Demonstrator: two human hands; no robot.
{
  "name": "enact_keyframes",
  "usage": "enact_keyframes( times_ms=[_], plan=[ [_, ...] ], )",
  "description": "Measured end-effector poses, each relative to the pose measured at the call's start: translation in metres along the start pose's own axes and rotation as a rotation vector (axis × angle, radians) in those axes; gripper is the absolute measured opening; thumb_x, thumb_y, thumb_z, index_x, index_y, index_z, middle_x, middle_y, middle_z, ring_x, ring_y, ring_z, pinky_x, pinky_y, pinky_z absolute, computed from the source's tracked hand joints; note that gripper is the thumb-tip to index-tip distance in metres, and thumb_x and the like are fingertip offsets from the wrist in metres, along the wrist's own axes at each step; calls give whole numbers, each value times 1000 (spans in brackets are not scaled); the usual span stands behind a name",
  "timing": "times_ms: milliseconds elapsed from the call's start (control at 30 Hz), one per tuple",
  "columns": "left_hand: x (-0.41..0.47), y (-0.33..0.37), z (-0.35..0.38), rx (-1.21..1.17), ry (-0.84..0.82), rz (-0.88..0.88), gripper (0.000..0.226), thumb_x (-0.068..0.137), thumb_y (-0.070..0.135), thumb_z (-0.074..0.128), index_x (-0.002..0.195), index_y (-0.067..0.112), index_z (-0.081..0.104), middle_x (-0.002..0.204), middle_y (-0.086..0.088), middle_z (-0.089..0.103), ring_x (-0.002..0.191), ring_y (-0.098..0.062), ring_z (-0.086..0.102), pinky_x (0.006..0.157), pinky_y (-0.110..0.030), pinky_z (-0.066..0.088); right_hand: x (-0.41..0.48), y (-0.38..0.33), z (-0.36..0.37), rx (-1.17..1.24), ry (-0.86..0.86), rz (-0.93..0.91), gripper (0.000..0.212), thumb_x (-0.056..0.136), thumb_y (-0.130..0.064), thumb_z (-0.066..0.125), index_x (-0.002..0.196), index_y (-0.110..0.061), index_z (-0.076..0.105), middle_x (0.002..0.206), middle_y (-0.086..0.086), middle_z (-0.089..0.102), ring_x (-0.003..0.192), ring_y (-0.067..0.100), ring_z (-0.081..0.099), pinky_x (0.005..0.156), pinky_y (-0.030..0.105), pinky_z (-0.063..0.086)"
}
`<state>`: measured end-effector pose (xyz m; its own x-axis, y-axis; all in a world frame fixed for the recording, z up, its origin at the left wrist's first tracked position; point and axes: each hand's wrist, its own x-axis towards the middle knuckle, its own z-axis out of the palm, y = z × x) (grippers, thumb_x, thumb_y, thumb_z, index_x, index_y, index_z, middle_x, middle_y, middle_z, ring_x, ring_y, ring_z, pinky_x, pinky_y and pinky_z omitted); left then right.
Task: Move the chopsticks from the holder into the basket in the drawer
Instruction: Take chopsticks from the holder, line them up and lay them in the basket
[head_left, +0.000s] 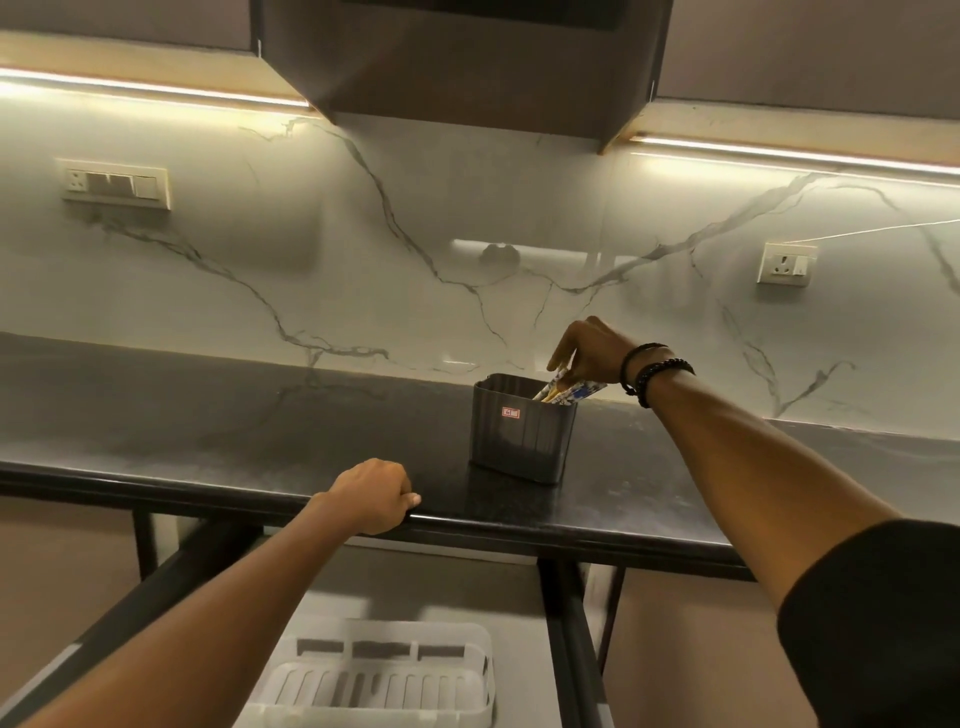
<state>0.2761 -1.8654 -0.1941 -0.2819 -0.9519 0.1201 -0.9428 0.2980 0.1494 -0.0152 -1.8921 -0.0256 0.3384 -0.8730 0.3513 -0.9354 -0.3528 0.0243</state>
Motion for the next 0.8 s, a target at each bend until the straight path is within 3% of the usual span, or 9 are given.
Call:
enact_keyframes(
  times_ms=[133, 267, 467, 633, 800],
  plan=[
    [-4, 0, 1, -5, -27, 30, 37, 99, 41, 44, 93, 14, 68, 89, -4, 65, 82, -16, 55, 72, -28, 43, -6, -3, 5, 4, -14, -19, 41, 73, -24, 83, 112, -16, 72, 110, 7, 68, 93, 19, 61, 82, 27, 48],
    [-6, 1, 1, -10, -24, 42, 39, 99, 41, 42, 97, 12, 68, 96, -7, 68, 92, -22, 60, 76, -31, 46, -9, 1, 12, -16, 5, -8, 32, 77, -20, 80, 108, -14, 73, 110, 9, 68, 84, 12, 55, 76, 22, 44],
    [-4, 1, 3, 1, -22, 50, 39, 99, 41, 42, 91, 11, 66, 85, -3, 61, 81, -16, 52, 71, -27, 39, -3, 1, 11, -70, 27, 7, 36, 79, -17, 78, 114, -9, 70, 110, 10, 70, 85, 14, 60, 78, 21, 44],
    [-5, 0, 3, 33, -10, 67, 40, 99, 42, 40, 94, 12, 66, 94, -6, 64, 90, -17, 47, 81, -34, 44, 2, 1, 6, -107, 60, -39, 30, 82, -12, 74, 112, -7, 70, 112, 11, 71, 99, 22, 66, 82, 20, 44],
    [-11, 3, 2, 26, -37, 65, 38, 100, 43, 40, 100, 14, 64, 99, -6, 62, 99, -18, 42, 86, -34, 42, -1, -3, -4, -75, 85, -72, 28, 82, -9, 74, 109, -2, 71, 110, 15, 71, 97, 26, 68, 87, 27, 50]
  ],
)
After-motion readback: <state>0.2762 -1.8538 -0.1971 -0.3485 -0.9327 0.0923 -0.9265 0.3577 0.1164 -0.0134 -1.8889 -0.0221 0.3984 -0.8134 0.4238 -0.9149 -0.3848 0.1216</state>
